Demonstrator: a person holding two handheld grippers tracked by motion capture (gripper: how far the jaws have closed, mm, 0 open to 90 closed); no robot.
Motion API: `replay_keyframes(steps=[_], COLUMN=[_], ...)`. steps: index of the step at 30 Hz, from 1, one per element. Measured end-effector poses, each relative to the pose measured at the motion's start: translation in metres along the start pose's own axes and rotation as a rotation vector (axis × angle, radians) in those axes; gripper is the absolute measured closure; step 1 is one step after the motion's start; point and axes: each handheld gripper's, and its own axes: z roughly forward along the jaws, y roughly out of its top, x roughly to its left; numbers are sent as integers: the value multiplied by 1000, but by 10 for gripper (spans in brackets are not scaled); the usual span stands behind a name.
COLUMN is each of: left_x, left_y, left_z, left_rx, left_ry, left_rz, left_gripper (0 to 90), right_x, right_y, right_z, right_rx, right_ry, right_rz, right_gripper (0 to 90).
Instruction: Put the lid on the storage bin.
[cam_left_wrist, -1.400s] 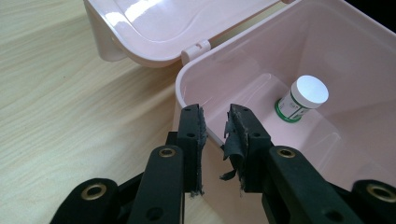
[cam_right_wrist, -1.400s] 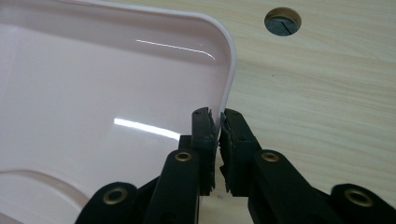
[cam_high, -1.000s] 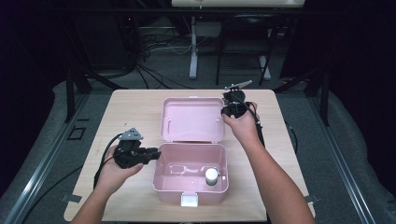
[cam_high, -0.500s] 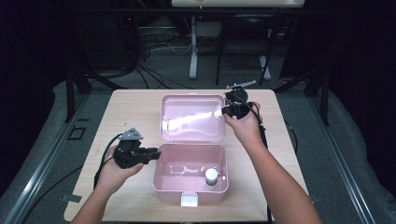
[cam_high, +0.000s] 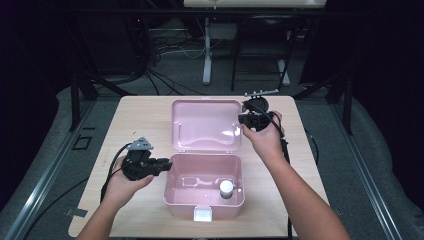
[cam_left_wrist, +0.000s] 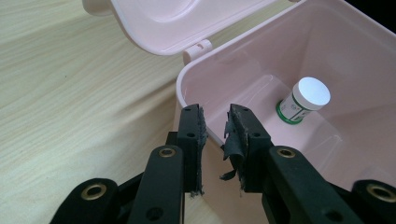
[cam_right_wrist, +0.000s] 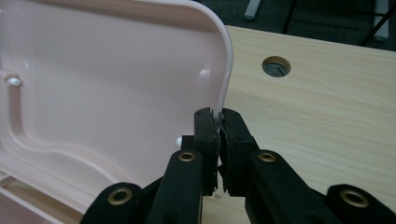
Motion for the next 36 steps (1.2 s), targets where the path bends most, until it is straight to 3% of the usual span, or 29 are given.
replay_keyframes(steps=[12, 36], left_x=[-1, -1], left_y=[0, -1], left_z=[0, 1], left_rx=[-2, -7], left_ry=[5, 10], left_rz=[-1, -10], left_gripper=[751, 748], right_x=[2, 10], right_y=[-10, -30], right_z=[-19, -44], right_rx=[-72, -179], right_ry=[27, 32], right_rz=[-20, -91], right_gripper=[870, 871])
